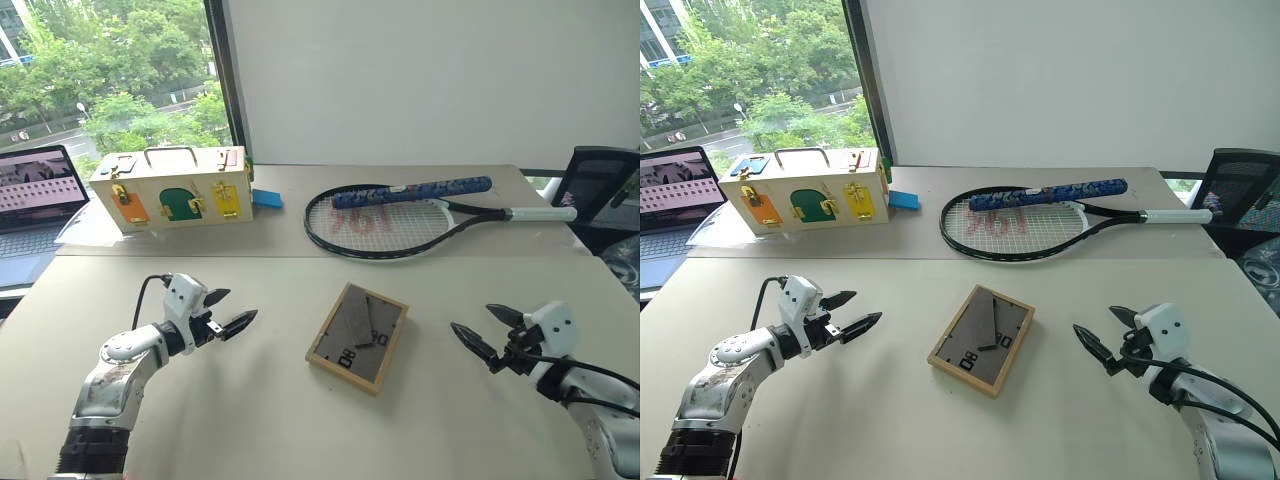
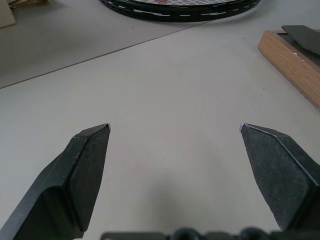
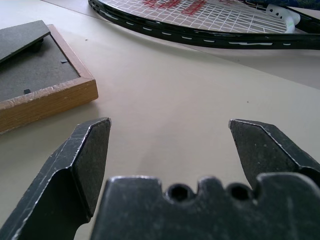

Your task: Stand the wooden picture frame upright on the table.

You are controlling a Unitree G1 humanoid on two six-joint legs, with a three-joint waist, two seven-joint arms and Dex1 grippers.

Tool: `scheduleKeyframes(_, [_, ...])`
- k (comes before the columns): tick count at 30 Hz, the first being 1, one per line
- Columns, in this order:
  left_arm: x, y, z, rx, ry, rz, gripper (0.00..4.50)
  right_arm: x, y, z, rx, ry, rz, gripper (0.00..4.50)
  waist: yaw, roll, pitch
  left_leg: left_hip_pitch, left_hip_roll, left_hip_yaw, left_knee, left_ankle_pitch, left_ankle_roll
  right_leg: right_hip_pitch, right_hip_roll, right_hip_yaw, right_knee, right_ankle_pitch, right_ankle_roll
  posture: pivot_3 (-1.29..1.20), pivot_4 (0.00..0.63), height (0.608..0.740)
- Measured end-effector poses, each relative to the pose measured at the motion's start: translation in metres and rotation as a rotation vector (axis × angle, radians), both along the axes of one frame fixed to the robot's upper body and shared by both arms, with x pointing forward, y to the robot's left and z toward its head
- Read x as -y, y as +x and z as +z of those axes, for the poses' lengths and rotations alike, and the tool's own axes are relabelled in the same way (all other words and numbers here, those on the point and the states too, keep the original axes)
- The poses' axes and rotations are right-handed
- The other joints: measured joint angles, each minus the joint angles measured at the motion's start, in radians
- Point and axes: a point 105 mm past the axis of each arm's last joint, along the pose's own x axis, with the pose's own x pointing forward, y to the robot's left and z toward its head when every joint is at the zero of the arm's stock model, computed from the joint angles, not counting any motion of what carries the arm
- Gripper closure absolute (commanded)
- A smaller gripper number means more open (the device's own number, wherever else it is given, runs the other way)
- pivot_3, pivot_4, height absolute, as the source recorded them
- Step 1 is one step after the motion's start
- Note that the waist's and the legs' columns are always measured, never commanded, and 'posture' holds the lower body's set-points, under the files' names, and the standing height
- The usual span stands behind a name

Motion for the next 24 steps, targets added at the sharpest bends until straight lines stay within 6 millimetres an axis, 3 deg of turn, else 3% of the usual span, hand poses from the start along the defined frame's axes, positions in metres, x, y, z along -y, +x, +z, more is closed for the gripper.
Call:
scheduleKeyframes(3, [0.004,-0.003,0.003,-0.039,-0.007,-0.074,0.0,-0.005,-0.003,0.004,-0.059,-0.025,0.066,0.11,0.0,0.003,0.003,-0.002,0.0,0.0,0.001,0.0,0.0,-0.001,0.0,0.0,0.001,0.0,0.0,0.0,0.15,0.722])
scheduleKeyframes(5, [0.011,-0.004,0.03,-0.04,-0.003,-0.21,0.0,-0.017,-0.008,0.032,-0.099,-0.144,0.206,0.11,0.0,0.005,0.009,-0.003,0.0,0.0,0.001,0.004,-0.001,-0.003,0.0,0.0,0.002,0.001,0.002,0.0,0.15,0.722])
scheduleKeyframes(7, [0.025,-0.003,0.064,0.027,0.007,-0.323,0.56,-0.034,-0.012,0.06,-0.068,-0.24,0.306,0.64,0.001,0.004,0.008,-0.001,0.001,0.0,0.0,0.004,-0.001,-0.001,0.001,0.0,0.001,0.001,0.003,0.0,0.15,0.722])
scheduleKeyframes(9, [0.042,-0.007,0.082,0.064,0.012,-0.434,1.22,-0.048,-0.02,0.066,-0.089,-0.255,0.371,1.27,0.003,0.001,0.007,0.0,0.001,0.0,0.0,0.003,-0.001,0.002,0.001,-0.001,-0.002,0.0,0.003,0.0,0.15,0.722])
scheduleKeyframes(13, [0.06,-0.007,0.065,-0.019,0.051,-0.535,2.68,-0.051,-0.03,0.039,-0.238,-0.263,0.382,2.65,0.003,0.0,0.008,-0.004,0.0,0.001,0.0,0.003,-0.001,0.0,0.0,-0.001,-0.003,0.001,0.002,0.0,0.15,0.722])
scheduleKeyframes(18, [0.081,0.005,0.039,-0.057,0.238,-0.582,4.48,-0.047,-0.016,0.017,-0.264,-0.341,0.293,4.4,0.0,-0.002,0.008,-0.003,0.0,0.001,0.001,0.004,-0.001,-0.001,0.0,-0.001,-0.001,0.001,0.003,0.0,0.15,0.722])
scheduleKeyframes(24, [0.096,0.014,-0.007,-0.151,0.361,-0.552,4.5,-0.047,0.006,-0.006,-0.284,-0.352,0.228,4.46,-0.004,-0.002,0.009,-0.005,0.001,0.001,0.001,0.004,-0.001,-0.004,0.0,0.0,0.0,0.001,0.003,0.0,0.15,0.722])
